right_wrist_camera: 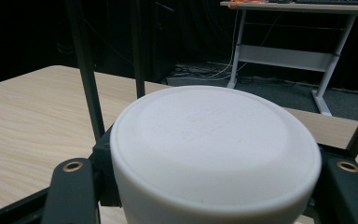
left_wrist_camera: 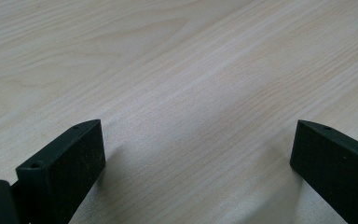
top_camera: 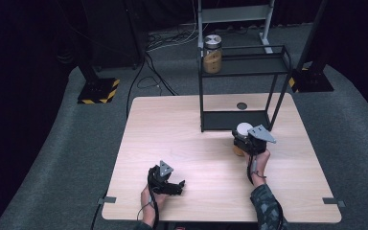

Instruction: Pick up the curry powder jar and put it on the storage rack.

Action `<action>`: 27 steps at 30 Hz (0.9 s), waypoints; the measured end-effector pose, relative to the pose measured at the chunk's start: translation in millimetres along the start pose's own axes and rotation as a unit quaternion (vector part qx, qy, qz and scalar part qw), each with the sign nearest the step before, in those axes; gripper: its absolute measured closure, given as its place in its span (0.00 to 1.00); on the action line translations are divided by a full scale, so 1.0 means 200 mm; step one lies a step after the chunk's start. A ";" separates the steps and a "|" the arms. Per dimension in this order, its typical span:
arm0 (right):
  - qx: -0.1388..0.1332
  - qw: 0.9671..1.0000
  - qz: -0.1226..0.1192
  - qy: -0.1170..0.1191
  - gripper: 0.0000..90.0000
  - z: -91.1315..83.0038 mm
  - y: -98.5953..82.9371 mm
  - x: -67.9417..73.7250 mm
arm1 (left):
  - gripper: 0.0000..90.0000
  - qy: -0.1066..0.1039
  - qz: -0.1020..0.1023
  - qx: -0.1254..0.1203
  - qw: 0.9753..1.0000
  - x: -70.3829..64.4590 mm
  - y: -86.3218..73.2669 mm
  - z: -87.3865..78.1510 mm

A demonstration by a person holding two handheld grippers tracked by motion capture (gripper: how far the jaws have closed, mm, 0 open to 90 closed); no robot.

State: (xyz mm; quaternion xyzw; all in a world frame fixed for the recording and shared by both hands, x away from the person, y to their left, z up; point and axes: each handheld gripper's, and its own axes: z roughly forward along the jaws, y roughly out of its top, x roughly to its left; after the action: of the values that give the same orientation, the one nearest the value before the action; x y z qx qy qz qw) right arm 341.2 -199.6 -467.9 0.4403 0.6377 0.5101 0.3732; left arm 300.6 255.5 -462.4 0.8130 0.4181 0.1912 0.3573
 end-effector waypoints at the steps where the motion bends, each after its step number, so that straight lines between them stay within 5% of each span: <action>1: 0.001 1.000 0.000 0.000 0.37 -0.01 0.00 0.00 | 0.03 0.001 -0.001 0.000 1.000 0.00 0.00 0.00; 27: -0.010 0.999 -0.007 -0.038 0.37 -0.14 0.11 -0.09 | 0.03 0.001 -0.005 0.003 1.000 0.00 0.00 0.00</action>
State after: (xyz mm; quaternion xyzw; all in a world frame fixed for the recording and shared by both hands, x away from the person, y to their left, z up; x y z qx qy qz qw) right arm 324.7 -224.5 -440.8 0.4513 0.6209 0.4968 0.4050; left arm 301.6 255.6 -461.9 0.8119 0.4226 0.1891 0.3556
